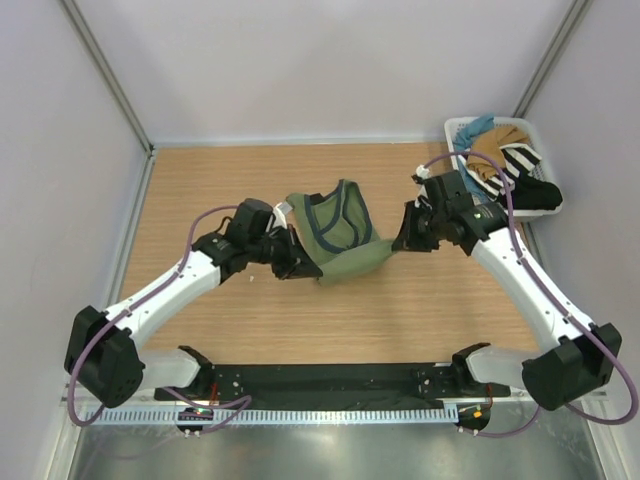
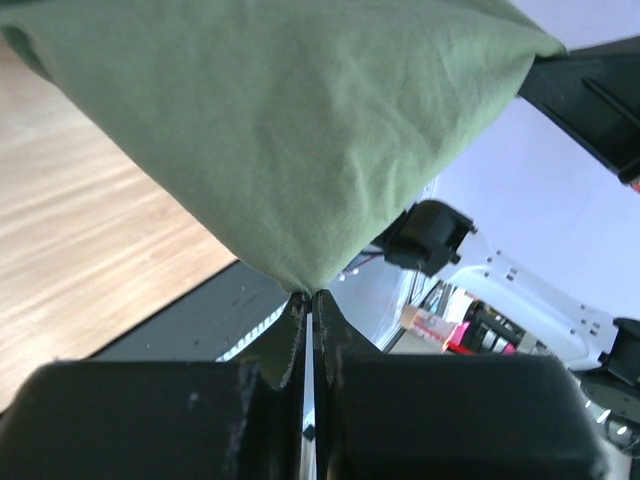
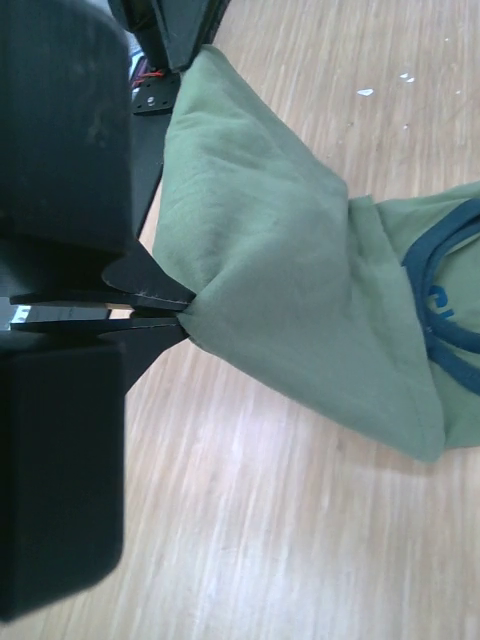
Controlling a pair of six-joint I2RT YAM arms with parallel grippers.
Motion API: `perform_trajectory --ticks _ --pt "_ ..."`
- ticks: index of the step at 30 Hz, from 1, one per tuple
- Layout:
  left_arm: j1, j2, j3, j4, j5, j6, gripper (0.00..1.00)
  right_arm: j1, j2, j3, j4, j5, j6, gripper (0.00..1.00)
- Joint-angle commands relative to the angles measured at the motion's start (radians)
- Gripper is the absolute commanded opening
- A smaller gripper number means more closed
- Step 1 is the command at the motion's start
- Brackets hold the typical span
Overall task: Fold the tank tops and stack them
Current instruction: Fold the tank top
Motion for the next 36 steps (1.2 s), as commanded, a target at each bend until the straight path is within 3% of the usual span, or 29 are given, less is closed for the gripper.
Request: perform_trajectory --ticks 1,11,19,30,36 --pt "-0.073 -0.083 -0.014 0.025 -0.068 -0.050 0.00 0.004 -0.109 -0.055 -0.026 -0.018 0.018 0.02" --pt "-0.247 -0.259 -0.116 0.033 -0.220 -0.147 0.00 0.013 -0.315 -0.144 -0.093 -0.058 0.053 0.02" --pt "-0.371 -0.304 -0.108 0.025 -0.296 -0.194 0.00 0.016 -0.390 -0.149 -0.136 -0.048 0.073 0.02" --pt "-0.376 -0.269 0.005 -0.044 -0.343 -0.171 0.00 0.016 -0.271 0.006 -0.130 0.077 0.050 0.01" --pt "-0.305 -0.232 0.029 -0.038 -0.267 -0.167 0.00 0.014 -0.183 0.051 -0.104 0.070 0.038 0.01"
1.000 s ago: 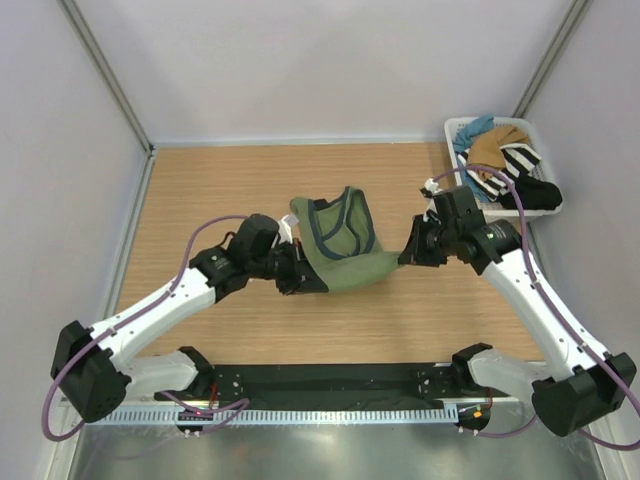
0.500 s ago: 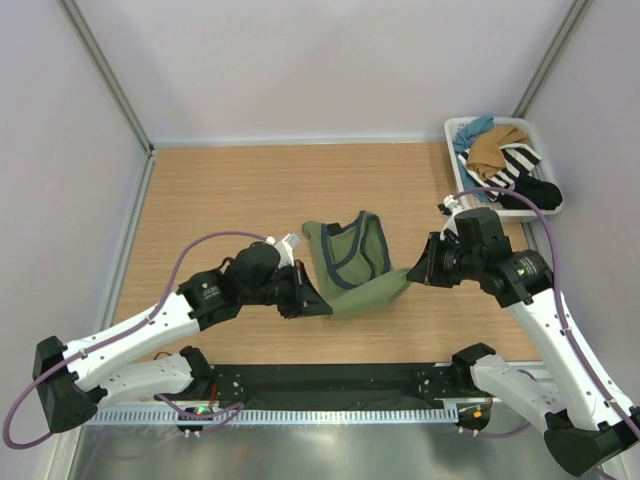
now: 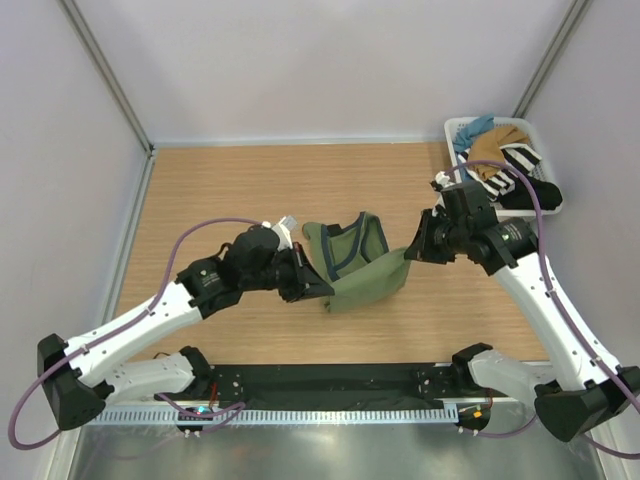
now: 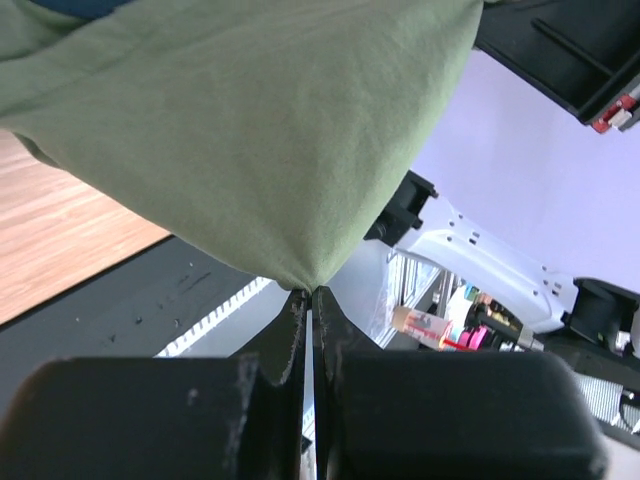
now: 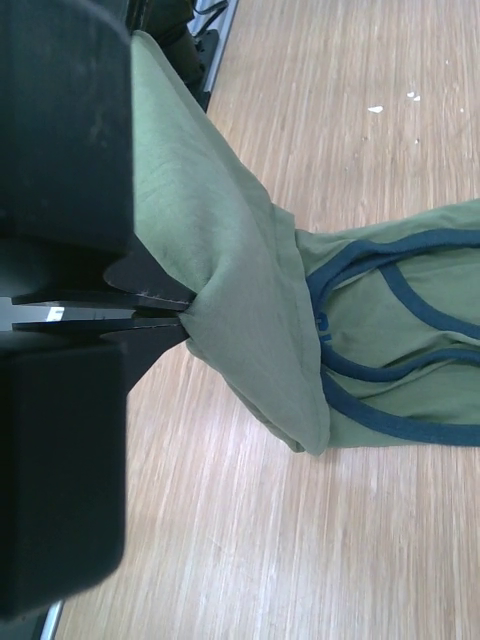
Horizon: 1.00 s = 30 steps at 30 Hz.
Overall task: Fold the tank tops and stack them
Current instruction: Fold the tank top
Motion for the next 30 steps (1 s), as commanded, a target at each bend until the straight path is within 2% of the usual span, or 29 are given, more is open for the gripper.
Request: perform_trajectory --ticks 1,9,13,19,23,30 --pt "0.045 0.013 0.038 0.002 0.052 0.021 0.00 0.003 0.033 0.067 0.047 0.034 -0.018 0.01" --pt "0.126 0.072 0.048 0.037 0.127 0.028 0.00 0.001 0.113 0.132 0.061 0.062 -0.037 0.01" --pt "0.214 0.107 0.037 0.078 0.217 0.033 0.00 -0.007 0.183 0.150 0.090 0.065 -0.051 0.01" --pt "0.261 0.179 0.071 0.098 0.257 0.048 0.00 -0.036 0.274 0.186 0.126 0.042 -0.074 0.01" --pt "0.303 0.228 0.088 0.129 0.303 0.047 0.00 -0.056 0.356 0.251 0.145 0.019 -0.083 0.01" --pt "0.445 0.343 0.134 0.181 0.397 0.053 0.00 -0.073 0.536 0.400 0.195 -0.041 -0.101 0.02"
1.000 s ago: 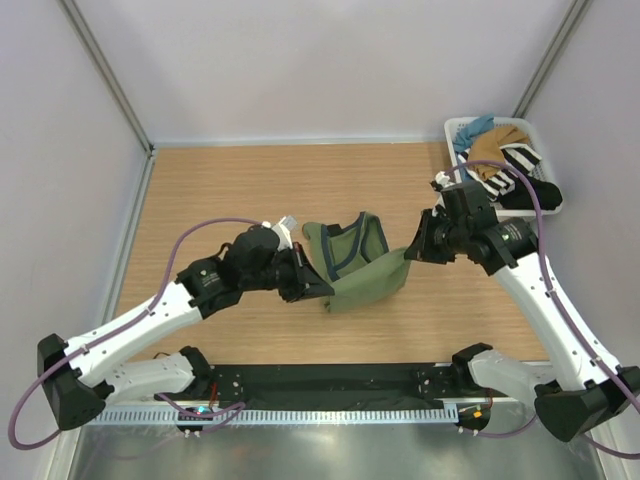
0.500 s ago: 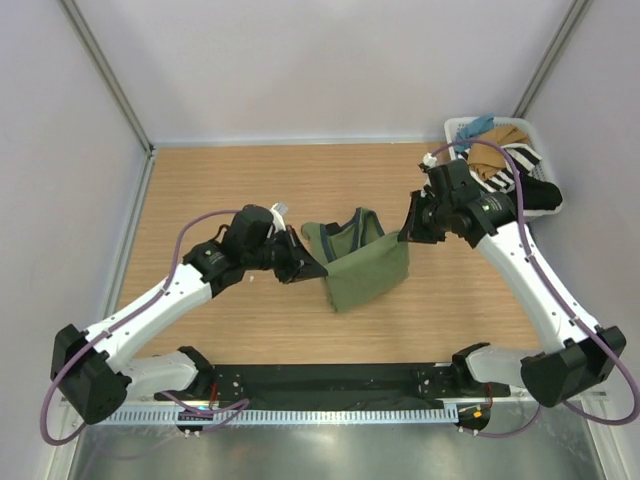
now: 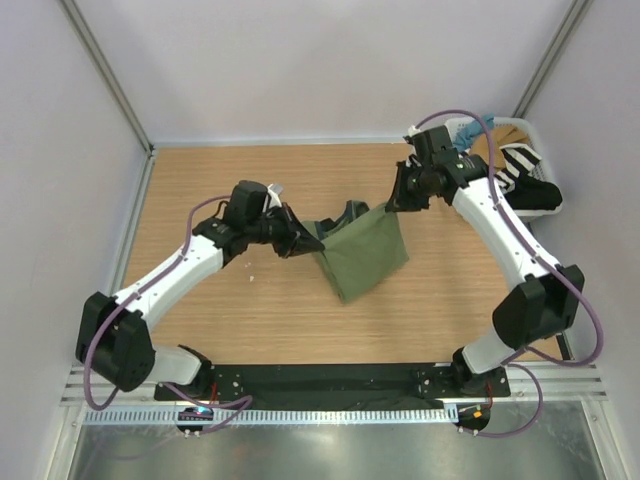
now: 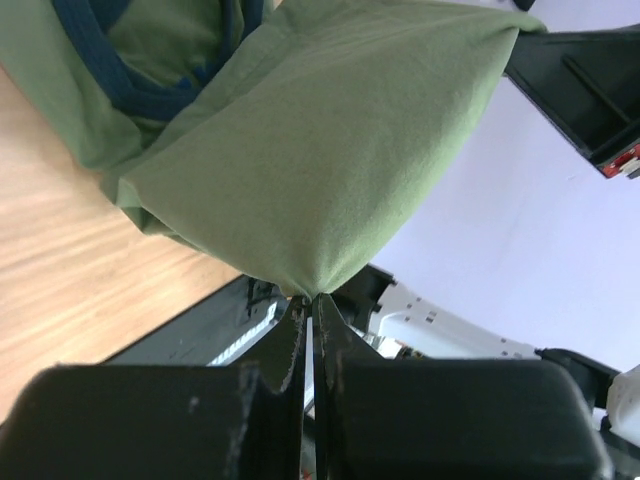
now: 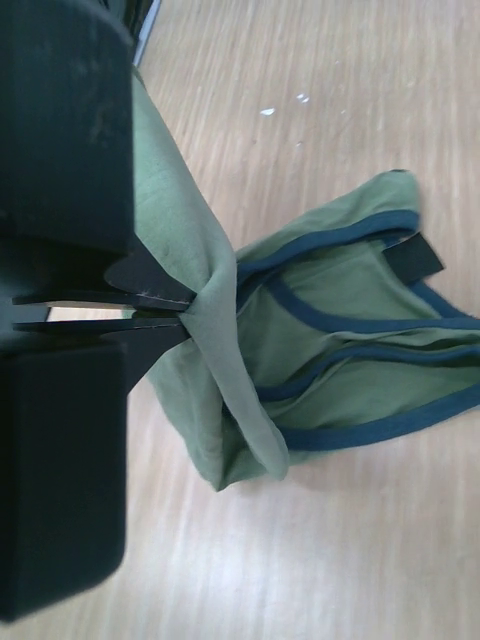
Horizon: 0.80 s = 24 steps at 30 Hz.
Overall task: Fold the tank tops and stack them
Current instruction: Fold the tank top
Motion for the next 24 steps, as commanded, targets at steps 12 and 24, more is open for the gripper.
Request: perform_trajectory --ticks 12,24 --pt "0.334 0.395 0.172 0.266 0.279 -0.023 0.00 -0.007 0.490 0.401 0.337 -0.189 0.020 0.04" --pt "0.484 0.808 0.305 0.432 0.365 -0.066 0.75 -0.007 0.840 0.640 0.584 -0.272 0.149 0.89"
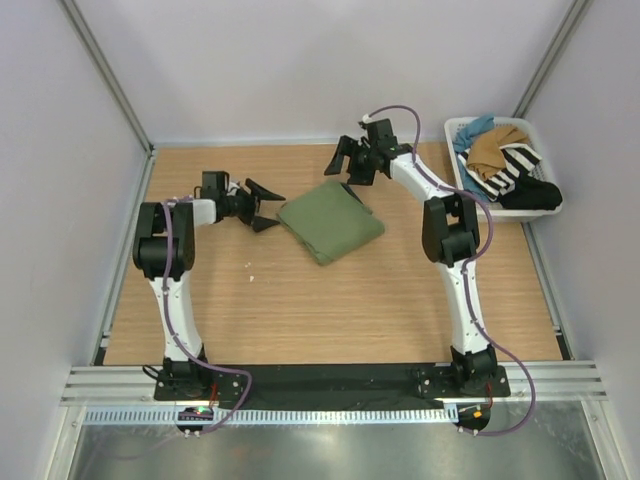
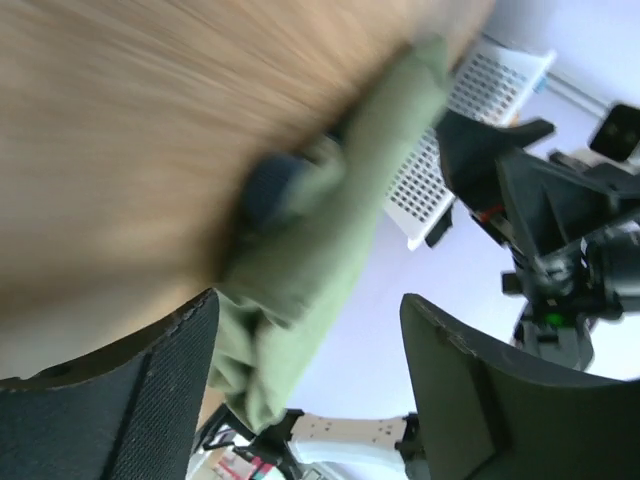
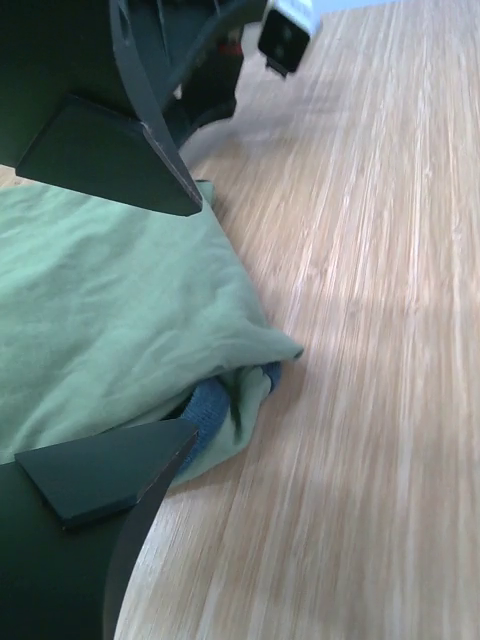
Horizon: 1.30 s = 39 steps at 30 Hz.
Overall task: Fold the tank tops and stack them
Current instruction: Fold the tank top
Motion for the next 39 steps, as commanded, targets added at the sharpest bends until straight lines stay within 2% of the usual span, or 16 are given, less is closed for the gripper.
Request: perform_trajectory --ticks 1,5,11,15,16,23,29,30,33,39 --pt "-0.008 0.015 0.017 0.047 0.054 0.013 0.76 -0.002 -0.081 0.007 0.110 -0.012 0.014 0.90" --pt "-0.009 -0.047 0.011 0.022 0.022 0.051 0.77 -0.004 -0.261 -0.243 0.192 0.047 -0.052 0.88" --pt "-0.044 -0.117 0.023 -0.159 -0.094 0.191 0.72 -0.004 -0.421 -0.421 0.097 0.192 -0.142 0.83" --pt "-0.067 -0.145 0.029 -0.266 -0.188 0.266 0.68 -0.007 -0.425 -0.478 0.055 0.220 -0.179 0.84" --pt "-0.074 -0.168 0.035 -0.297 -0.247 0.284 0.68 -0.007 -0.404 -0.475 0.045 0.216 -0.184 0.88" --pt "-0.112 -0.306 -0.027 -0.407 -0.443 0.353 0.71 -0.011 -0.330 -0.483 -0.023 0.156 -0.181 0.89" --pt "-0.144 -0.412 -0.078 -0.438 -0.477 0.378 0.71 -0.005 -0.382 -0.676 0.069 -0.001 -0.124 0.72" --pt "-0.149 -0.426 -0.087 -0.442 -0.475 0.381 0.71 -0.001 -0.431 -0.716 0.092 -0.013 -0.115 0.66" --pt "-0.164 -0.473 -0.101 -0.461 -0.475 0.399 0.71 0.033 -0.549 -0.886 0.152 -0.025 -0.086 0.56" --pt "-0.186 -0.556 -0.170 -0.495 -0.481 0.430 0.71 0.171 -0.787 -1.173 0.184 0.053 -0.009 0.55"
